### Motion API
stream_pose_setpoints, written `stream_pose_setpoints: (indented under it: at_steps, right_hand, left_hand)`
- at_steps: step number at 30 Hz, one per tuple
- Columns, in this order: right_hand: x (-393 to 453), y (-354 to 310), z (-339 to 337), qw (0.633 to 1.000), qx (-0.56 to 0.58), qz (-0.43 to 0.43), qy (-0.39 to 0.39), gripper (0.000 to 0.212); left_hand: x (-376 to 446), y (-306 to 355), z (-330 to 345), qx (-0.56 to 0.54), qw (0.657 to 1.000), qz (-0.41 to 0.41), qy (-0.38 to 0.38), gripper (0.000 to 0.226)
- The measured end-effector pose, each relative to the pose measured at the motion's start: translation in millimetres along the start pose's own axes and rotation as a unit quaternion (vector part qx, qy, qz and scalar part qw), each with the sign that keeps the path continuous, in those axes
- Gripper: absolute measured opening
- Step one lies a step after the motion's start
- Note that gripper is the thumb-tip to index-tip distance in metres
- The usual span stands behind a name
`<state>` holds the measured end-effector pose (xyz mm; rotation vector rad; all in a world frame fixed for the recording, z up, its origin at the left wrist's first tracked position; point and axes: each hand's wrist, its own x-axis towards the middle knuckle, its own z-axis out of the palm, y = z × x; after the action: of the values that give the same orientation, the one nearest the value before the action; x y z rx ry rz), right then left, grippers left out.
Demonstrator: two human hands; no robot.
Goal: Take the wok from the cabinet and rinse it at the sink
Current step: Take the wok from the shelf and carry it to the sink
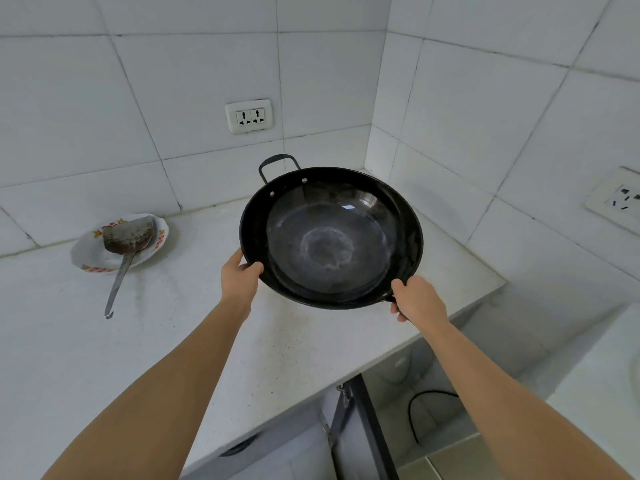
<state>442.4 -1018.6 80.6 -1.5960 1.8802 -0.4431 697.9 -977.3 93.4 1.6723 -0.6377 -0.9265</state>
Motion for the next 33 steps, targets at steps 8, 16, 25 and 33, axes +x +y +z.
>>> stream_pose_setpoints:
  at_steps: [8, 16, 25, 33]
  right_hand:
    - [-43.4, 0.1, -4.5, 0.997, 0.002, -0.069, -0.046, 0.026]
    - [-96.0, 2.8, 12.7, 0.989, -0.019, -0.111, -0.093, 0.027]
    - [-180.3, 29.2, 25.3, 0.982, -0.003, -0.150, -0.113, 0.026]
    - [-288.0, 75.7, 20.0, 0.974, -0.021, -0.170, -0.148, 0.029]
  left_hand:
    - [-64.6, -12.0, -39.2, -0.001, 0.997, 0.027, 0.075, 0.055]
    - [-123.1, -42.3, -86.3, -0.007, 0.990, 0.018, 0.143, 0.049]
    - [-221.7, -79.6, -131.5, 0.004, 0.978, 0.048, 0.204, 0.043]
    - [-353.3, -125.8, -171.3, 0.016, 0.967, 0.043, 0.250, 0.029]
